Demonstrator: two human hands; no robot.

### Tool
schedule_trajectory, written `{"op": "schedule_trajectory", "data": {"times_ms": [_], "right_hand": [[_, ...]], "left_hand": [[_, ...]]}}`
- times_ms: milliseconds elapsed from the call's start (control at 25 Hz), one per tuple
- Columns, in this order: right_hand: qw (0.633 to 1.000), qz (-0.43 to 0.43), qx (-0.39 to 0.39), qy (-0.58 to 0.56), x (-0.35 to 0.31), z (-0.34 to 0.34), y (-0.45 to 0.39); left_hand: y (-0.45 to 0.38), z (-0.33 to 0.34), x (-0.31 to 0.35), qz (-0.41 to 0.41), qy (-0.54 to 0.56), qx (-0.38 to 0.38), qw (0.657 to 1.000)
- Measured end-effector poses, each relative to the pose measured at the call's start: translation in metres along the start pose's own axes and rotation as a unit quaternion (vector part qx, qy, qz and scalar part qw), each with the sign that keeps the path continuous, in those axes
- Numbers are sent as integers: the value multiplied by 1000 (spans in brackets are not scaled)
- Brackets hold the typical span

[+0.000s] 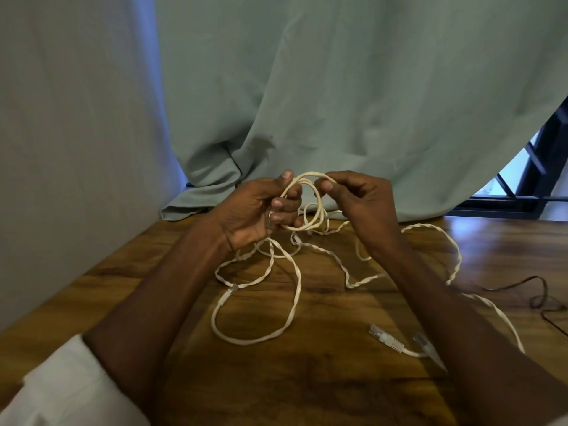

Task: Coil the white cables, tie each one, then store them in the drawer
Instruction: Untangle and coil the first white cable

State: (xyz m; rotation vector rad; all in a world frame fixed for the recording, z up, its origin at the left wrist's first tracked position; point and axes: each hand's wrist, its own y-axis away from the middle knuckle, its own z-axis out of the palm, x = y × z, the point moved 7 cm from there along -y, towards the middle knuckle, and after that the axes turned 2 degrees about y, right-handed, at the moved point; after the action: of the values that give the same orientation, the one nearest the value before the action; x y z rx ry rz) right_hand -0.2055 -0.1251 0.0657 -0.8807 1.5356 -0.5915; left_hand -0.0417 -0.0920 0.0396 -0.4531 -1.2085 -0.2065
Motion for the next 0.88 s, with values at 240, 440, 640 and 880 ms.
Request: {"op": "schedule_trajectory", "data": {"times_ms": [240, 440, 640, 880], "right_hand": [[996, 48, 55, 45, 17, -9, -3], [968, -13, -63, 241, 17, 18, 1], [921, -38, -171, 348, 18, 49, 19], [879, -91, -225, 410, 9, 65, 33]], "left_hand": [[5, 21, 1, 9, -11, -51, 999], [-1, 2, 23, 113, 192, -27, 974], [-1, -30, 32, 205, 296, 58, 931], [42, -105, 72, 368, 299, 292, 831]]}}
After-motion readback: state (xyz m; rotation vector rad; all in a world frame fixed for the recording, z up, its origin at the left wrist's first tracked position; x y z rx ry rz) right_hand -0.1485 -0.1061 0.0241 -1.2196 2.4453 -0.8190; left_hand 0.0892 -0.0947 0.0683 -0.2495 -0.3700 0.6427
